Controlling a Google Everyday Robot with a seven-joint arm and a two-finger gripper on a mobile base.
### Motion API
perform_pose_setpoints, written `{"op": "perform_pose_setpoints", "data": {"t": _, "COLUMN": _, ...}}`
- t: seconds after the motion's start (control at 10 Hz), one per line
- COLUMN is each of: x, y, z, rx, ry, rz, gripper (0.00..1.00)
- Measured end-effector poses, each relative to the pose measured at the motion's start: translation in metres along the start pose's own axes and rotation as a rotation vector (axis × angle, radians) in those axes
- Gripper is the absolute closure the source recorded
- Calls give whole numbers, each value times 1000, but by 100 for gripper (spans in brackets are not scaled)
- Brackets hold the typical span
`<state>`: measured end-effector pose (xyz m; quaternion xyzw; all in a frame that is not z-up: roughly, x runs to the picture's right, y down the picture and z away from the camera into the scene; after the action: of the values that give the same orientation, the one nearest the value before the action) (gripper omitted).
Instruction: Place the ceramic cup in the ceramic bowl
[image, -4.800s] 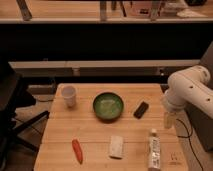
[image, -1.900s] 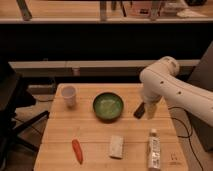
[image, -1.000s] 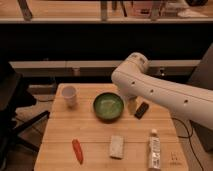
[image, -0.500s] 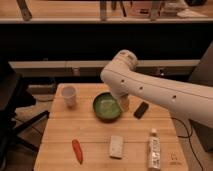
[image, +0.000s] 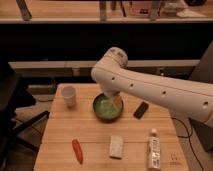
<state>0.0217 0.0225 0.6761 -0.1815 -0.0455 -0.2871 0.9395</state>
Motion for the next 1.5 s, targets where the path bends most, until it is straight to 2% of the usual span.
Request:
{"op": "perform_pose_setpoints", "data": {"t": 0.5, "x": -18, "y": -24, "z": 0, "rx": 15, "ry": -23, "rz": -88, "gripper": 20}}
{"op": "perform_pose_setpoints", "data": {"t": 1.5, "x": -31, "y": -53, "z": 15, "rx": 66, "ry": -88, "rz": -170, "gripper": 20}}
